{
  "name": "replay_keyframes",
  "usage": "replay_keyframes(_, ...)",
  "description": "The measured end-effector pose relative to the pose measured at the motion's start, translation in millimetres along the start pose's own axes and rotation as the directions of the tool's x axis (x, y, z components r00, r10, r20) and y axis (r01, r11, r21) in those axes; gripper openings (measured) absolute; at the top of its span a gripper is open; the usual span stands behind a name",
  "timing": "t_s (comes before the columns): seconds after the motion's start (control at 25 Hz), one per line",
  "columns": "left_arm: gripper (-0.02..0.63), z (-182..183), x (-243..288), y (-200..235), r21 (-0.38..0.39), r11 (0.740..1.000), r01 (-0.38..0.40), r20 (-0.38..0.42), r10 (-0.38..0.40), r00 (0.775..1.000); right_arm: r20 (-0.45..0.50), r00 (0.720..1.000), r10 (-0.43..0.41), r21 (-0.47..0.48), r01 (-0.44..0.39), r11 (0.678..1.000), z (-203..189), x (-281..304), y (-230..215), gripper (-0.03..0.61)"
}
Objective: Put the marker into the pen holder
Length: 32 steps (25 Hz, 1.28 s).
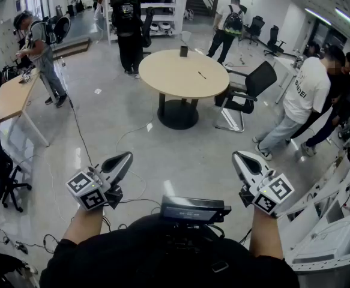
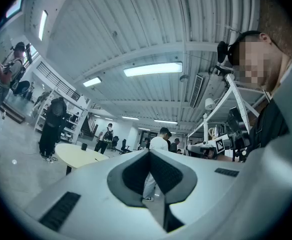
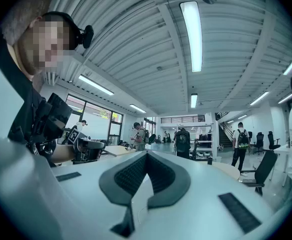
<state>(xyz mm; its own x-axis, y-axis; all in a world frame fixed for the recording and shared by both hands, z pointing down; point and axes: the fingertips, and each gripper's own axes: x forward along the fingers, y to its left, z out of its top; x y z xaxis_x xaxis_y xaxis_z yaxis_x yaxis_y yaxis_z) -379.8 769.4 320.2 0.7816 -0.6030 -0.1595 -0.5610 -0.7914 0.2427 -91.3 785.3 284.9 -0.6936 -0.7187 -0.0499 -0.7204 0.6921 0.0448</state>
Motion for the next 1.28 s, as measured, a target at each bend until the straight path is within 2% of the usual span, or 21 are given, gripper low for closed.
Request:
replay_keyframes(0.32, -0.005, 2, -3, -4, 0.003, 1.0, 0.008, 0.005, -0.008, 1.0, -0.005, 1.0, 0.005, -0.003, -0.005, 1.0, 0, -1, 4, 0.005)
replay_keyframes(0.56, -0.005, 3, -6, -2, -0.022, 1.0, 0.018, 0.019, -0.017, 1.0, -0.011, 0.999, 0.046, 0.03, -0.046, 0.999, -1, 2, 11, 0.003)
replay_keyframes(0.92, -0.005, -1, -5, -1, -0.043, 0.998, 0.052, 0.024, -0.051, 0.998, -0.004, 1.0, 0.028, 0.046, -0.028, 0.999, -5, 7, 7, 0.003)
replay_keyframes(1.28, -0.005, -7, -3, -7, 0.014, 0.997, 0.073, 0.005, -0.073, 0.997, -0.009, 0.999, 0.033, 0.043, -0.033, 0.999, -6, 9, 7, 0.003)
